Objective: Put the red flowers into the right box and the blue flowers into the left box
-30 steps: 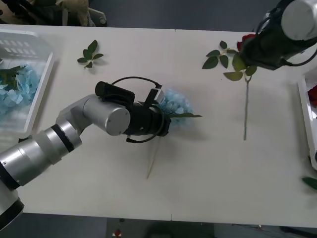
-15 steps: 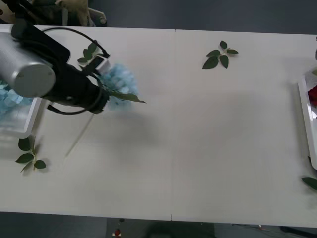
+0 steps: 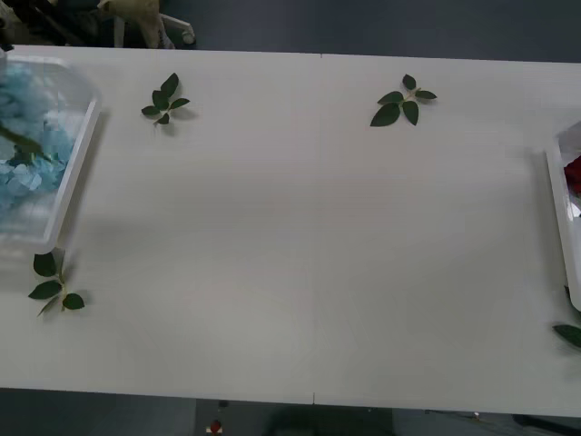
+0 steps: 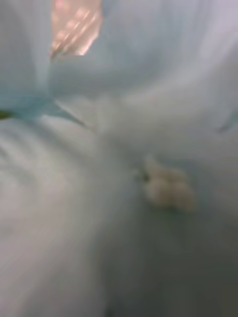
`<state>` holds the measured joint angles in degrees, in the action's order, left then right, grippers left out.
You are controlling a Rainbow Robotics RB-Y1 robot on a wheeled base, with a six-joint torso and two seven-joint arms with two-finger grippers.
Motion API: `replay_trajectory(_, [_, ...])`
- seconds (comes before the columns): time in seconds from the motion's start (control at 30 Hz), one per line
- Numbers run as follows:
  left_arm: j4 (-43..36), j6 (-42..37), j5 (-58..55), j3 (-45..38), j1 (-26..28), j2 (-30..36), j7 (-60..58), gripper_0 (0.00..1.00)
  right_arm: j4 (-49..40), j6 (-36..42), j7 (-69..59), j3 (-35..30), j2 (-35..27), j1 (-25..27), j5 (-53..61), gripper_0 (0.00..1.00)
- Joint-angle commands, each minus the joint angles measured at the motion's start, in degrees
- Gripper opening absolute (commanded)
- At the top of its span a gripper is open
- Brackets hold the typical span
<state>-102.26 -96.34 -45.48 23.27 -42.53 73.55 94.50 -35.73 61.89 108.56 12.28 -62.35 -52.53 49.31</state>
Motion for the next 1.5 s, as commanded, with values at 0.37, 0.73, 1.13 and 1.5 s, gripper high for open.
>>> replay_trajectory(0.37, [24.12,23.66,12.00,1.34,7.37,-1.92,11.32,0.00,8.31,-9.95,0.95,0.73,-1.81,-0.73,-2.46,0.44])
replay_trajectory(0.73, [31.68,32.54,10.33,8.72,7.37,-2.79,11.32,0.00,7.69,-10.12,2.89,0.99,-1.46,0.59,-1.05,0.65])
replay_trajectory(1.13, [29.83,34.64,1.10,6.88,7.37,-0.77,16.07,1.00,-20.96,0.16,4.56,-3.58,-1.90,13.86,7.12,0.65])
replay_trajectory(1.5, [22.98,16.28,-28.52,-15.97,7.37,-2.71,28.55,1.00,-51.99,14.22,9.48,-11.49,-1.72,25.55,16.44,0.65])
